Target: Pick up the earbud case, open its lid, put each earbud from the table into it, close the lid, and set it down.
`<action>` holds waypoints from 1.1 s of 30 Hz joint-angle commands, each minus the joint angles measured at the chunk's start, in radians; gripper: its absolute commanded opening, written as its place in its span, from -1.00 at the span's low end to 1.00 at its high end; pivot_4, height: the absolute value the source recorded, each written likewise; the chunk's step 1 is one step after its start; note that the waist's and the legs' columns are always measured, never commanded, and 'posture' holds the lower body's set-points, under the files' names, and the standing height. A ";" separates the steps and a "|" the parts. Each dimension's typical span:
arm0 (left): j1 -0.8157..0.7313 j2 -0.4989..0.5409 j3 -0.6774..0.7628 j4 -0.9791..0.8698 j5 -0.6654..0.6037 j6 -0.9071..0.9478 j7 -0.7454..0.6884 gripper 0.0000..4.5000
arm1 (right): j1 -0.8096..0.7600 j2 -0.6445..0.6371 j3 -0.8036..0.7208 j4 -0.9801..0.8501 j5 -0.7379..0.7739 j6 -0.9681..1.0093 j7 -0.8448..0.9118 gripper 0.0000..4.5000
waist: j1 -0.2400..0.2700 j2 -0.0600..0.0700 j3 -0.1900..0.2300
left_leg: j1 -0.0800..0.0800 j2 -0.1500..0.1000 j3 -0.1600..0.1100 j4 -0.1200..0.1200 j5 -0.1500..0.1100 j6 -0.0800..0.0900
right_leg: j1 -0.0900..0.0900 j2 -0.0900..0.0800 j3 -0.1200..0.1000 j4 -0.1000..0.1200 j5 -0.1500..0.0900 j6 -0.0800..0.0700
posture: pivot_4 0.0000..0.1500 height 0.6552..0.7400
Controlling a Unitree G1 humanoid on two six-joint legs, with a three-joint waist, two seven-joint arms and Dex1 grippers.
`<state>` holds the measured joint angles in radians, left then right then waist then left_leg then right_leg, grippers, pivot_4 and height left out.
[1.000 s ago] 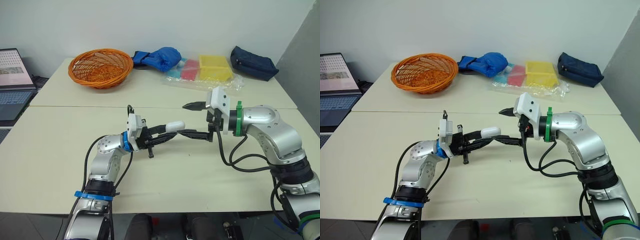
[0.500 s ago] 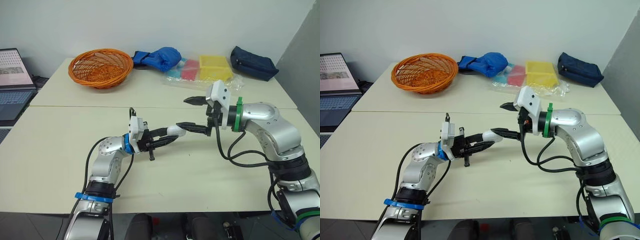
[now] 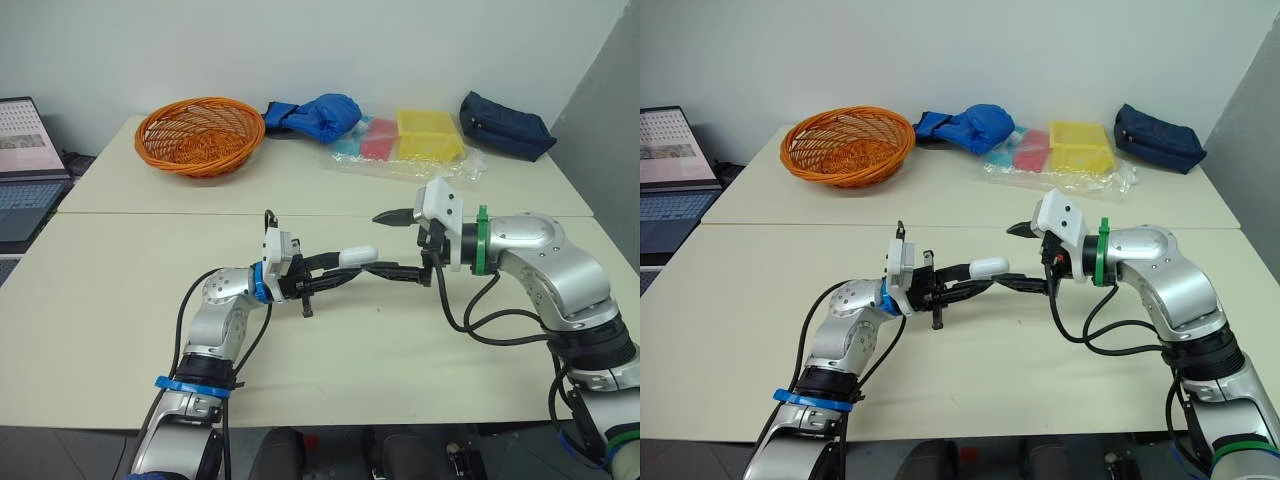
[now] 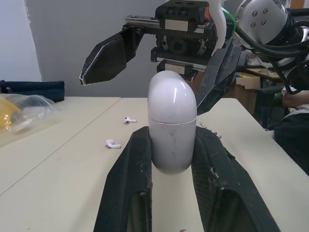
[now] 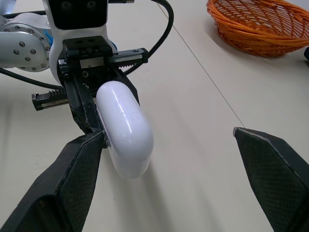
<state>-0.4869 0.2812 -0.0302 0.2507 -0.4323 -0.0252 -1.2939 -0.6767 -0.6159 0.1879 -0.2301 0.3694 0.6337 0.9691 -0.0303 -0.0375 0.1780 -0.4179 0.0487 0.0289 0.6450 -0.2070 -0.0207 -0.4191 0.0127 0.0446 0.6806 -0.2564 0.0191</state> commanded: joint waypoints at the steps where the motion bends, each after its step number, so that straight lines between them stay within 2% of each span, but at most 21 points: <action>1: -0.016 -0.003 0.002 -0.023 -0.021 -0.009 -0.002 -0.67 | -0.033 0.010 -0.035 -0.002 0.009 0.012 -0.027 0.98 | 0.000 0.000 0.000 | 0.000 0.000 0.000 0.000 0.000 0.000 | 0.000 0.000 0.000 0.000 0.000 0.000 | 1.00 1.00; 23: -0.006 0.007 -0.008 -0.037 -0.021 0.002 0.001 -0.67 | -0.060 0.012 -0.102 0.015 0.091 0.079 -0.041 0.98 | 0.000 0.000 0.000 | -0.001 0.000 0.000 0.000 0.000 0.000 | 0.000 0.000 0.000 0.000 0.000 0.000 | 1.00 1.00; 31: -0.002 0.006 -0.008 -0.037 -0.018 -0.003 0.005 -0.67 | -0.048 0.001 -0.132 -0.029 0.157 0.121 -0.019 0.98 | 0.000 0.000 0.000 | -0.001 0.000 0.000 0.000 0.000 0.000 | -0.001 0.000 0.000 -0.001 0.000 0.000 | 1.00 1.00; 33: 0.002 0.005 -0.002 -0.029 -0.011 -0.013 0.018 -0.67 | -0.034 0.000 -0.161 -0.059 0.219 0.171 -0.018 0.98 | 0.001 0.000 0.000 | -0.001 0.000 0.000 0.000 0.000 0.000 | -0.001 0.000 0.000 0.000 0.000 0.000 | 1.00 1.00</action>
<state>-0.4847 0.2886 -0.0356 0.2461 -0.4343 -0.0225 -1.2873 -0.7137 -0.6081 0.0899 -0.2316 0.5225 0.7703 0.9437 -0.0298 -0.0374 0.1781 -0.4191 0.0488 0.0287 0.6445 -0.2071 -0.0207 -0.4198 0.0126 0.0444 0.6800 -0.2565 0.0191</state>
